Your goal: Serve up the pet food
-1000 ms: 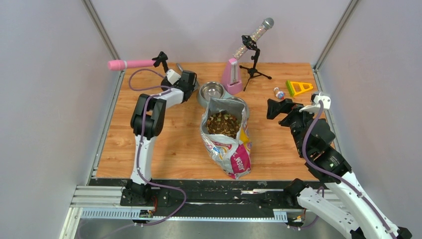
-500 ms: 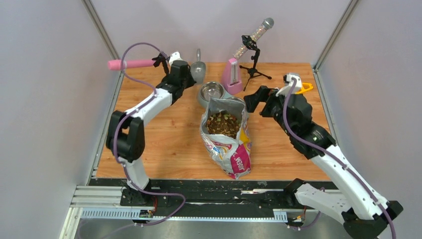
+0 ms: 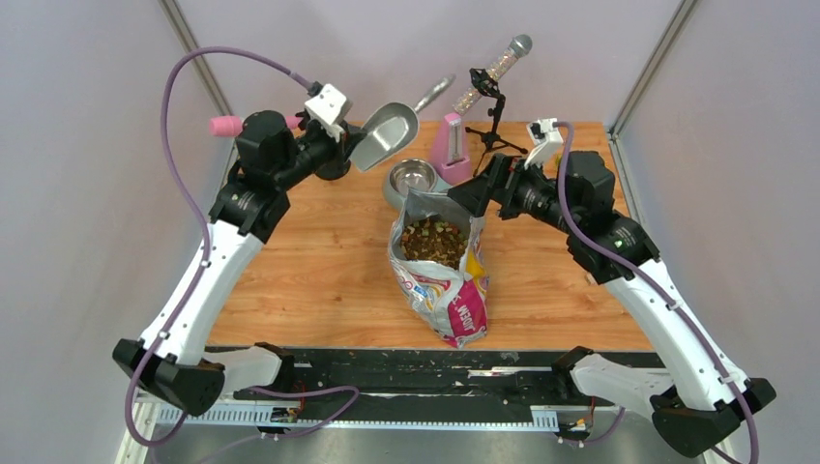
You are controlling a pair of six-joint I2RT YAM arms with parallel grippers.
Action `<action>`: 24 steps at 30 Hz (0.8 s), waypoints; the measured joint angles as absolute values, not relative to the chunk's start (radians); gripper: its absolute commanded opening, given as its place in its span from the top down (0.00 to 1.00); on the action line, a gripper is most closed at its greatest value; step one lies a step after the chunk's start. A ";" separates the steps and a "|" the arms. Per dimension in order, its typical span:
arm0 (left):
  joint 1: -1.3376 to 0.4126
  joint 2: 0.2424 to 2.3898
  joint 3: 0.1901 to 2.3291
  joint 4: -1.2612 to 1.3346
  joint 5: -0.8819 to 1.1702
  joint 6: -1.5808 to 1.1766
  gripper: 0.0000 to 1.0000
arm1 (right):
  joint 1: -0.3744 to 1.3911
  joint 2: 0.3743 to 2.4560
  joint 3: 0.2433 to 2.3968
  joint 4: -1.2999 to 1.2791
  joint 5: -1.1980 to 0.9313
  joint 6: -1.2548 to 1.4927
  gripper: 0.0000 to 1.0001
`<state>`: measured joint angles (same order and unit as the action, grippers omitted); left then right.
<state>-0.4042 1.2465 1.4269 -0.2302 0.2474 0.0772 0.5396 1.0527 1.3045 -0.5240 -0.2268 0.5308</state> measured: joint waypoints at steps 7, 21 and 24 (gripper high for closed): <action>-0.405 1.143 1.449 -0.422 0.627 0.327 1.00 | 0.538 0.969 1.322 -0.527 -0.385 0.537 0.00; -0.405 1.129 1.455 -0.532 0.978 0.464 1.00 | 0.533 0.916 1.331 -0.519 -0.472 0.604 0.05; -0.405 1.129 1.459 -0.538 1.007 0.475 1.00 | 0.533 0.918 1.331 -0.511 -0.484 0.617 0.12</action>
<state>-0.4053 1.1294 1.4593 -0.5385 1.0069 0.4751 0.5331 0.9176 1.3312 -0.5114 -0.4835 0.6174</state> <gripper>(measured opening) 0.017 0.941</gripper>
